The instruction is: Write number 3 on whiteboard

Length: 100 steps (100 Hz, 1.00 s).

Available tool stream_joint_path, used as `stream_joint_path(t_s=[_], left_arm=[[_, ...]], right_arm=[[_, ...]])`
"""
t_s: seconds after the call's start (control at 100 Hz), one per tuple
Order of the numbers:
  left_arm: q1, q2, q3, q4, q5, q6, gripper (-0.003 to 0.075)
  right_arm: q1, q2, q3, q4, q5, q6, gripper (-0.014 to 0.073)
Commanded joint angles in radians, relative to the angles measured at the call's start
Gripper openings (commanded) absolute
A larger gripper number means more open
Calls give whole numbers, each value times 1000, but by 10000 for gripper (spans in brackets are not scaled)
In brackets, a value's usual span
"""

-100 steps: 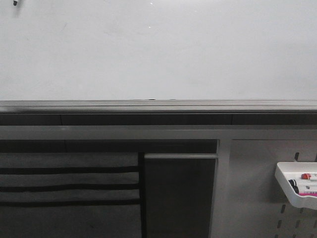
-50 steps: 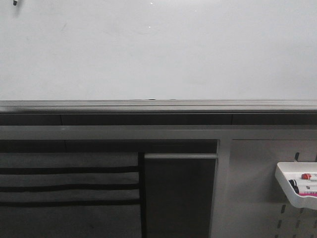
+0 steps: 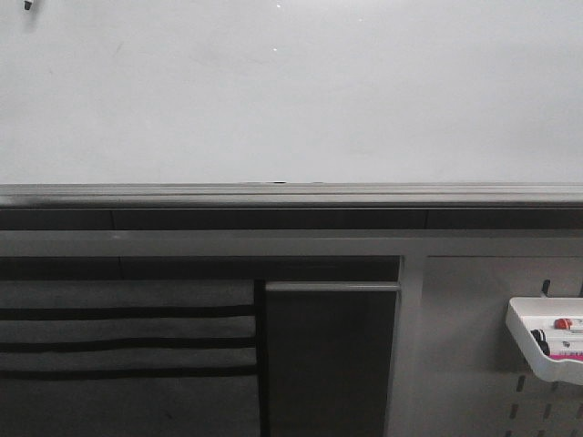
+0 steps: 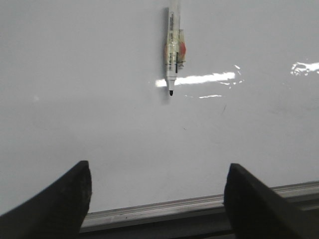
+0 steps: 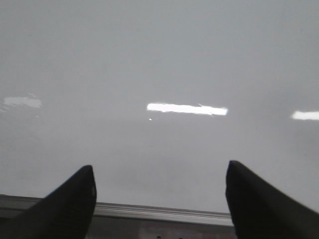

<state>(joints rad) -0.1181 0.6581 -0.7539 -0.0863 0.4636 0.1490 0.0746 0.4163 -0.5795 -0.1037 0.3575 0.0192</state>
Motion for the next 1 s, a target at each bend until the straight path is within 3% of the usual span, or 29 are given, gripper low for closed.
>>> stream_joint_path(t_s=[0.0,0.22,0.65,0.99], left_arm=[[-27,110,-75,-15,-101,9,512],[-70,364,-180,-11,-204,9,512],[-83,728,-395,56,-391,9,507],[-63,817,-461,61,-445,9,372]], right_arm=[[33,34,-36,7,-96,-12,489],[107,63,-36,7,-131,-12,489],[110,63,-36,7,-129,-12,489],[110,63,-36,7,-127,-12,489]])
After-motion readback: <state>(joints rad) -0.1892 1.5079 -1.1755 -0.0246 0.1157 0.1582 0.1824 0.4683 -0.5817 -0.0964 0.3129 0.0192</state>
